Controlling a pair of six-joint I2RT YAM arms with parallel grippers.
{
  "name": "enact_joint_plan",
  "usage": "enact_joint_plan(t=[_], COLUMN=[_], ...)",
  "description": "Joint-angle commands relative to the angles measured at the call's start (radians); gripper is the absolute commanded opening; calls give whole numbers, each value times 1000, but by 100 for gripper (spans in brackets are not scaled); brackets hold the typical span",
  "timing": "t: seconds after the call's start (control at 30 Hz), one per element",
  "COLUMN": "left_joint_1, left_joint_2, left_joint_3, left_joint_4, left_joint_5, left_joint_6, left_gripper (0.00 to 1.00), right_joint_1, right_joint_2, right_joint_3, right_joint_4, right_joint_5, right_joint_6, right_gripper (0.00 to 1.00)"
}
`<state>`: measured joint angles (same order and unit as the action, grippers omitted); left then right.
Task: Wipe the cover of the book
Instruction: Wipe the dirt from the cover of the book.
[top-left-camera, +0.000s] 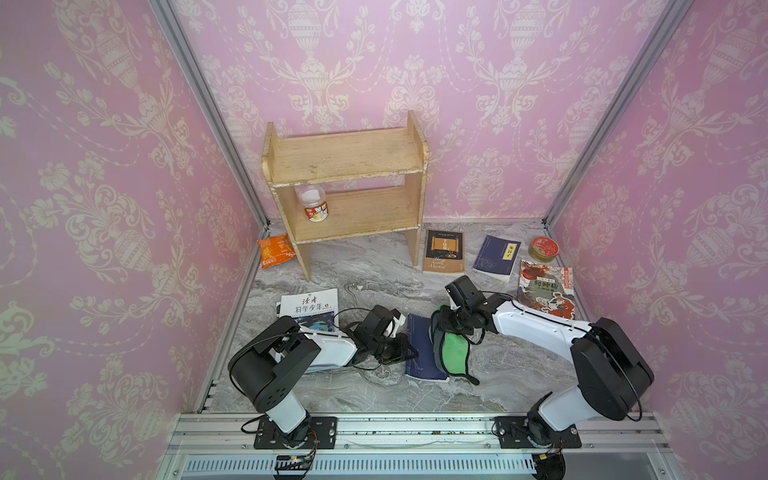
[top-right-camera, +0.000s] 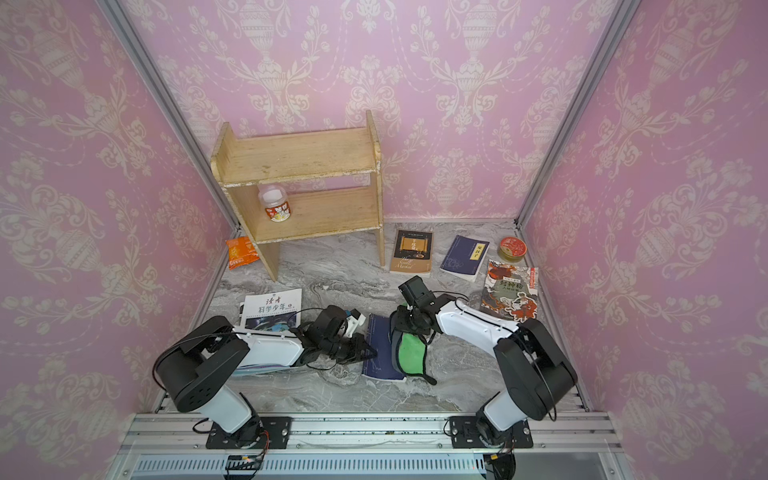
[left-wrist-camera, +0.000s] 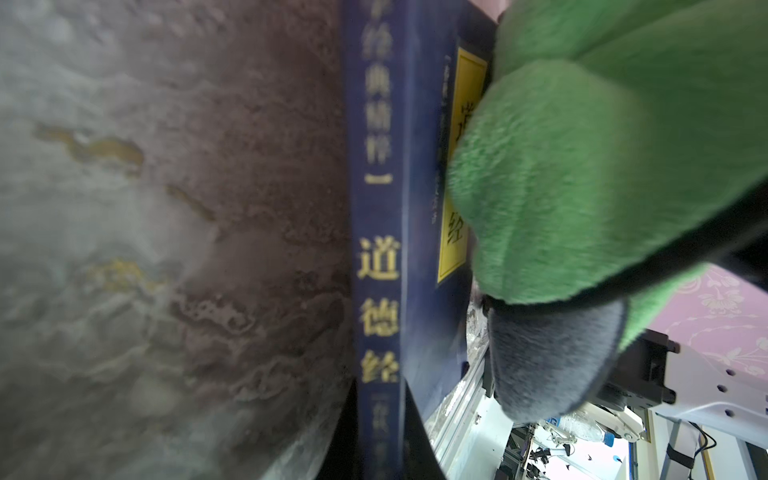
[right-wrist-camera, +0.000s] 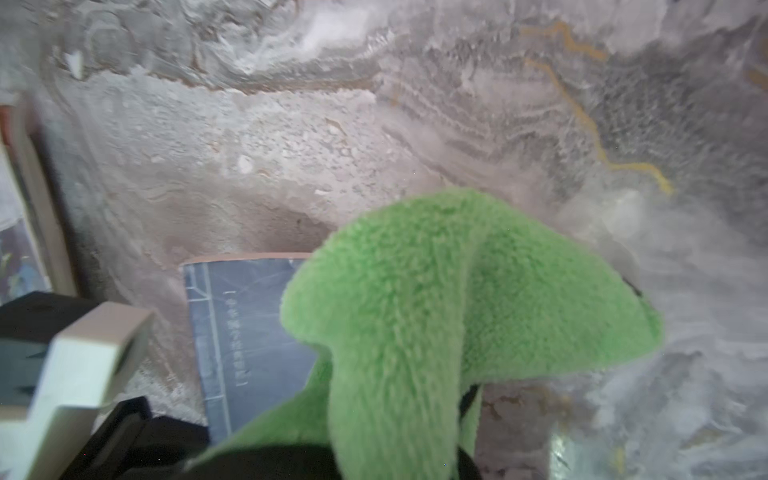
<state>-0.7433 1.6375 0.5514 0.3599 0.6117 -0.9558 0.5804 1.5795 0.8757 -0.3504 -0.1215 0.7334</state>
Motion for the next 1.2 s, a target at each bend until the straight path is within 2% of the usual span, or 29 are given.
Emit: enact_joint_plan(t=[0.0,0.23,0.37,0.47,0.67,0.77,0.83,0.97,1.07,1.17], left_joint_1=[-6,-7,-7,-8,-6,-7,-7,-8,-7,-7], left_joint_2=[19,59,76,72,64,70,78,94,91,74], left_joint_3=[-18,-16,-21,-35,-58,-55,-50,-35,-34,-39], left_joint_4=[55,79,112,125,126,129,137,149,147,119], left_joint_5=[-31,-18,-21,-35,-62,-63,-59,-44,-47,-65], left_joint_6=[-12,-19,-34,-44,-48,-49,-51,-59,-61,-52], left_gripper=[0,0,0,0,0,0,0,0,0,0], right_joint_1=[7,123,157,128,-37,-54,-48,45,136,161], right_joint_2=[75,280,352,318,157,106,96,156,255,296], right_joint_3=[-10,146,172,111,-109,-129,-128,-45,69,105], right_joint_4=[30,104,244,254,168,83,88,135,192,248], right_joint_5=[-18,-79,-189,-172,-96,-32,-41,-77,-162,-232], right_joint_6=[-33,24,99,102,56,23,34,75,101,121], right_gripper=[0,0,0,0,0,0,0,0,0,0])
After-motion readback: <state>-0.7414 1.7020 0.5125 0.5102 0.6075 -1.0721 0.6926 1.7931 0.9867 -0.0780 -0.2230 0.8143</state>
